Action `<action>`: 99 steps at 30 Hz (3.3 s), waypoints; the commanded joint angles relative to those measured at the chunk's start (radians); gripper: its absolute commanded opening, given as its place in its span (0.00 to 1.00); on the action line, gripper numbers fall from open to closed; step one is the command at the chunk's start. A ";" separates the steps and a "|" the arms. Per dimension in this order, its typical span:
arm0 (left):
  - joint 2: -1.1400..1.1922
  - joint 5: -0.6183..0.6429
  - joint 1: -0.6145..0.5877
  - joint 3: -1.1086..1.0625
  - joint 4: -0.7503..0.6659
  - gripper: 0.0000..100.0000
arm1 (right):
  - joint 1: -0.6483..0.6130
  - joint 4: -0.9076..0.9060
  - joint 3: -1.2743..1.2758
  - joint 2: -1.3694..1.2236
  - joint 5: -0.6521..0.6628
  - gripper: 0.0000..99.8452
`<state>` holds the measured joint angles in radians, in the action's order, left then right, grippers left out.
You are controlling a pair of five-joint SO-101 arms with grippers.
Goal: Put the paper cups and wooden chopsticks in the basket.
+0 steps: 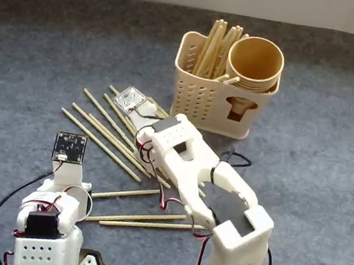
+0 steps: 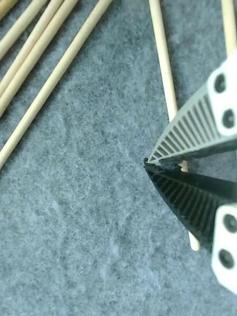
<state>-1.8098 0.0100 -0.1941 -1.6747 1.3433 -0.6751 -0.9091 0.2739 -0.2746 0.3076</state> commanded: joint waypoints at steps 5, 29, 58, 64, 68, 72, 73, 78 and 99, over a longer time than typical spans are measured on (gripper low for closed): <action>0.007 -0.006 -0.005 -0.021 0.005 0.00 | 0.047 -0.088 -0.079 -0.059 0.008 0.07; 0.007 -0.006 -0.005 -0.021 0.005 0.00 | 0.041 -0.110 0.028 0.390 -0.072 0.01; 0.007 -0.006 -0.005 -0.021 0.005 0.00 | 0.163 0.509 0.285 1.107 -0.293 0.01; 0.007 -0.006 -0.005 -0.021 0.005 0.00 | 0.170 0.727 0.280 1.122 -0.285 0.01; 0.007 -0.006 -0.005 -0.021 0.005 0.00 | 0.186 0.849 0.289 1.119 -0.173 0.01; 0.007 -0.006 -0.005 -0.021 0.005 0.00 | 0.209 0.912 0.298 1.063 -0.101 0.01; 0.007 -0.006 -0.005 -0.021 0.005 0.00 | 0.226 0.943 0.298 1.040 -0.091 0.01; 0.007 -0.006 -0.005 -0.021 0.005 0.00 | 0.314 1.070 0.291 0.886 -0.086 0.01; 0.007 -0.006 -0.005 -0.021 0.005 0.00 | 0.343 1.072 0.323 0.639 -0.089 0.09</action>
<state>-1.8098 0.0100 -0.1941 -1.6747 1.3433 -0.3468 0.1389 0.5930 0.3514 0.2033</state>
